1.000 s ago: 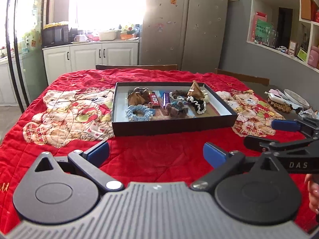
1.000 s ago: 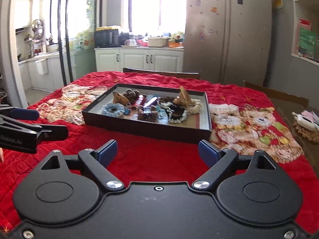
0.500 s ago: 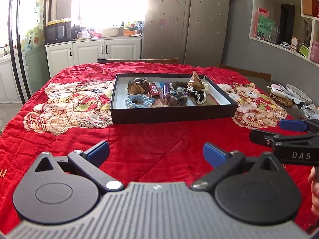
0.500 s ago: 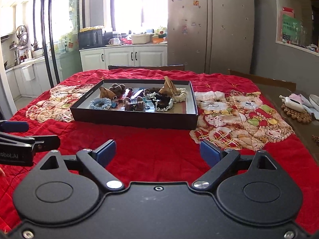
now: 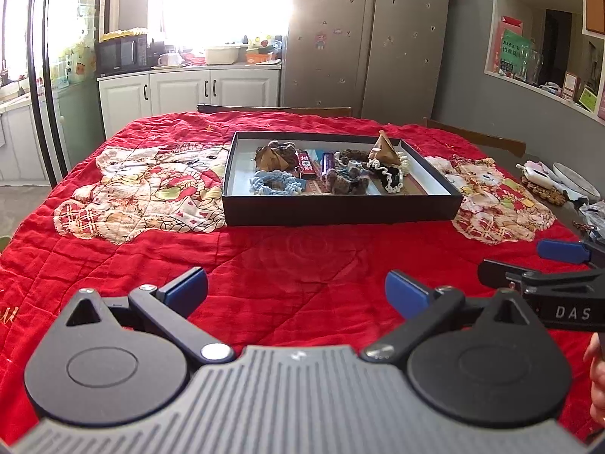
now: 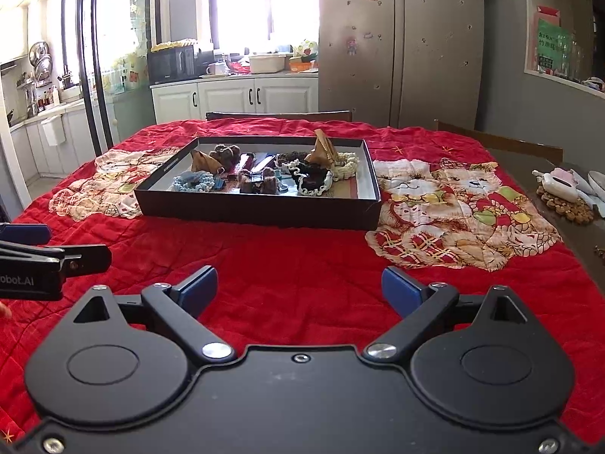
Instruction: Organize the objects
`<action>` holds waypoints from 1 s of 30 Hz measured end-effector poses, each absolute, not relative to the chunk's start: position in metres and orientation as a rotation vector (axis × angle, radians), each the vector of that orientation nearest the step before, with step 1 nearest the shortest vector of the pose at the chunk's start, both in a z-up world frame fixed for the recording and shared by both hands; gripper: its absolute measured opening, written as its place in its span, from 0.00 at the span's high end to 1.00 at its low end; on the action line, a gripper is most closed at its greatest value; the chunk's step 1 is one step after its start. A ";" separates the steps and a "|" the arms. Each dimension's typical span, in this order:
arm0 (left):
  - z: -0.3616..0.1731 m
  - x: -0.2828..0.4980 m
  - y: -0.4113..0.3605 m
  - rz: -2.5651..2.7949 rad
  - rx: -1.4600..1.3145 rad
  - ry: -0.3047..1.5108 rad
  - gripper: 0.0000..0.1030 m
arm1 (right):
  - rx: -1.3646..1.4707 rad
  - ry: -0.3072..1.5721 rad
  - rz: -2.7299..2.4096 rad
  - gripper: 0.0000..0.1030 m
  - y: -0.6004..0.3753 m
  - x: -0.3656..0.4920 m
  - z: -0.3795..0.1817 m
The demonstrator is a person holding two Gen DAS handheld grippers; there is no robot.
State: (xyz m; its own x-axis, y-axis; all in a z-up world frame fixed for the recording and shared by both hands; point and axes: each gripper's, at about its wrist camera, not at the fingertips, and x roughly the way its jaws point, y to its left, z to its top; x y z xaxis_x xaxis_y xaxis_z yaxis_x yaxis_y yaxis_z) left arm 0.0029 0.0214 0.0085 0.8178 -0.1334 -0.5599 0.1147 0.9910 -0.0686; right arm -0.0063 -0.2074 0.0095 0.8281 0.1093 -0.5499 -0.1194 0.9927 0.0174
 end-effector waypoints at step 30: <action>0.007 0.003 0.018 -0.151 -0.057 0.588 0.00 | -0.009 0.599 0.122 0.07 -0.207 -0.004 0.003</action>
State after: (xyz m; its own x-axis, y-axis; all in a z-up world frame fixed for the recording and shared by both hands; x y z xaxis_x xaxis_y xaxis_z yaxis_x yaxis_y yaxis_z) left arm 0.0025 0.0175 0.0066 0.8211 -0.1584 -0.5484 0.1259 0.9873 -0.0967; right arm -0.0041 -0.2067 0.0034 0.8189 0.1118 -0.5630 -0.1169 0.9928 0.0270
